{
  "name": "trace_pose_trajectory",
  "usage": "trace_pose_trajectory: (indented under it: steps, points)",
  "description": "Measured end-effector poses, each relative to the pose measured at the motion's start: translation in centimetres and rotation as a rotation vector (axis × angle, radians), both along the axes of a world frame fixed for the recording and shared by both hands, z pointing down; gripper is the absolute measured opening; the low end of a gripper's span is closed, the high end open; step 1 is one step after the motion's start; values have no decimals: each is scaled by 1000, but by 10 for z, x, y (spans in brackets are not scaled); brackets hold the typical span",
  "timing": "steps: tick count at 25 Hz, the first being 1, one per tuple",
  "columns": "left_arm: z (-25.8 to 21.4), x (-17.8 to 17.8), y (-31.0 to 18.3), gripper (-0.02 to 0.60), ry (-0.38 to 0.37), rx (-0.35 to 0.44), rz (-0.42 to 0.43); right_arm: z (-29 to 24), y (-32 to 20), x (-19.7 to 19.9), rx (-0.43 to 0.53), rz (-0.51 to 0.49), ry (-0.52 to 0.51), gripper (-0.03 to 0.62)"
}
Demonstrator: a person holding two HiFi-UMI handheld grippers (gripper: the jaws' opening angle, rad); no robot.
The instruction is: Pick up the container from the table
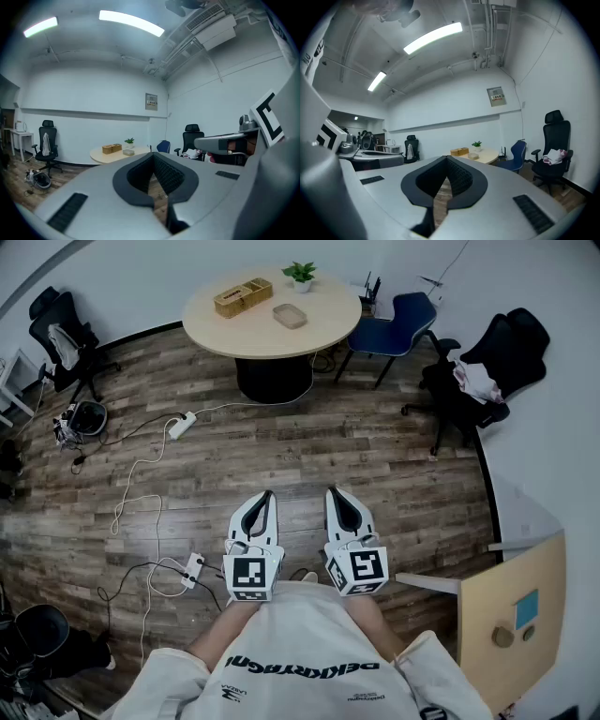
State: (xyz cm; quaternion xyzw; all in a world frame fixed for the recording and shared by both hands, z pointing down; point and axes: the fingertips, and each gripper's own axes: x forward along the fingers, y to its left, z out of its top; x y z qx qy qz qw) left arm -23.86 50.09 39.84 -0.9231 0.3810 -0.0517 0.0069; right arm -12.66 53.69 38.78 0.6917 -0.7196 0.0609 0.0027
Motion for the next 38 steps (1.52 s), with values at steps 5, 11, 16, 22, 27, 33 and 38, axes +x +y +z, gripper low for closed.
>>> trace_pose_trajectory:
  steps: [5,11,16,22,27,33,38]
  points:
    - [2,27,12,15,-1,-10,-20,-1,12,26,3,-21,-1,32]
    - [18,52,19,15,-47,-37,-63,14,13,58,-22,-46,-14,32]
    - [27,68,-3,15,-54,-48,-83,27,-7,74,-36,-63,-27,32]
    - [35,112,-62,15,-43,-26,-45,38,-71,108,-45,-56,-14,32]
    - [35,139,-153,15,-27,-25,-22,34,-159,132,-48,-45,10,32]
    - [12,176,-280,15,-14,-14,24,8,-281,165,-32,-13,19,32]
    - [5,199,-370,15,-3,-14,58,4,-367,183,-35,15,24,32]
